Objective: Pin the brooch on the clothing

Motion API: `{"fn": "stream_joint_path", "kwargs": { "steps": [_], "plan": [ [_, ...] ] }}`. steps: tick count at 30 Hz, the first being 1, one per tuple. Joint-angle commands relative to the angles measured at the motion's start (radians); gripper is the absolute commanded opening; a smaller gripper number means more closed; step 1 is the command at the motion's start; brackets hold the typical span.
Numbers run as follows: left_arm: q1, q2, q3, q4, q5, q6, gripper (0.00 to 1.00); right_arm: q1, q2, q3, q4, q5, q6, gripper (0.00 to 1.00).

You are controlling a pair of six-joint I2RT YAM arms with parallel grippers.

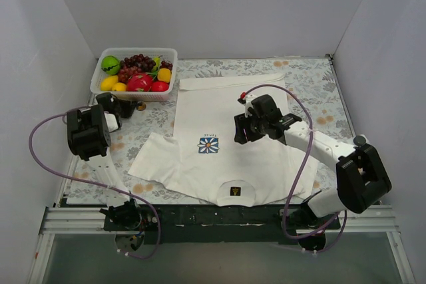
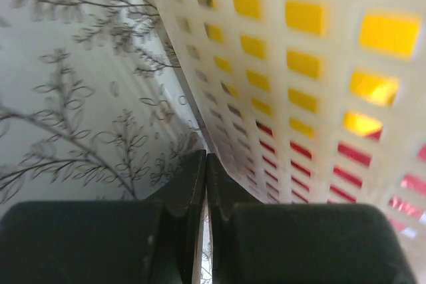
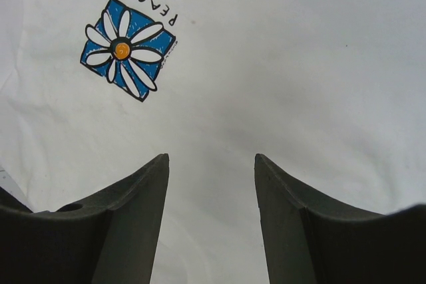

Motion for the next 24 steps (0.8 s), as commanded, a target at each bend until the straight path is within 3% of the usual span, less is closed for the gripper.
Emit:
{"fn": "stream_joint_path", "kwargs": {
  "steps": [1, 22, 24],
  "plan": [
    [-0.013, 0.032, -0.001, -0.031, 0.123, 0.069, 0.0, -0.004, 0.027, 0.058, 0.043, -0.023, -0.018, 0.61],
    [-0.141, -0.024, -0.068, -0.117, 0.176, 0.154, 0.0, 0.003, 0.243, 0.227, 0.224, -0.241, -0.019, 0.65],
    [-0.149, -0.027, -0.055, -0.12, 0.187, 0.163, 0.0, 0.004, 0.292, 0.254, 0.26, -0.267, -0.01, 0.78]
  ]
}}
